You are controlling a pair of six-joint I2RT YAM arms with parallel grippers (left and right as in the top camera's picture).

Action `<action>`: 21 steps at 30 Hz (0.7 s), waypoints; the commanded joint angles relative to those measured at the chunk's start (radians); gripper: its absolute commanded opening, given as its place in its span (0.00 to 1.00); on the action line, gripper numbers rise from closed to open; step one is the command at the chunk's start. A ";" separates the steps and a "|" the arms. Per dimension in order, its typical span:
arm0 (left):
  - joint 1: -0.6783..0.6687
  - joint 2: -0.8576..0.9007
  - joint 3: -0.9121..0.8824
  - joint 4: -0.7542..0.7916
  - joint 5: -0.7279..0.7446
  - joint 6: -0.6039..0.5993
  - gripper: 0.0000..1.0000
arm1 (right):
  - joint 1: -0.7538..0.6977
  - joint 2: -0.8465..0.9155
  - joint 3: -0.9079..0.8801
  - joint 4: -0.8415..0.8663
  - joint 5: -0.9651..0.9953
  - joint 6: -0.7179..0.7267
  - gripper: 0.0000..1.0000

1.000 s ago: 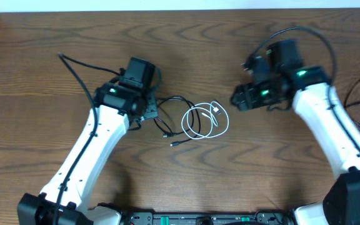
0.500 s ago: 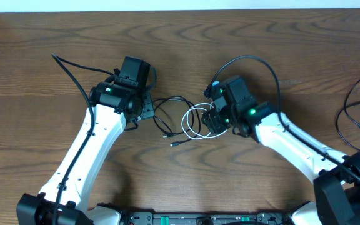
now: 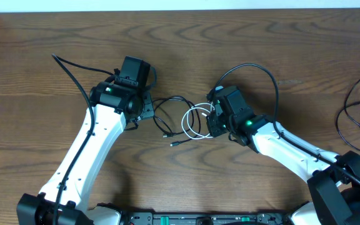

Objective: Untangle cables
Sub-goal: 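Grasp the white cable loop with the right gripper near the left gripper, then pull the white cable up and right with the right gripper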

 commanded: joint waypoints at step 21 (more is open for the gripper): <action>0.004 0.006 -0.006 -0.010 0.002 -0.006 0.44 | -0.293 -0.217 0.291 0.146 -0.673 -0.041 0.01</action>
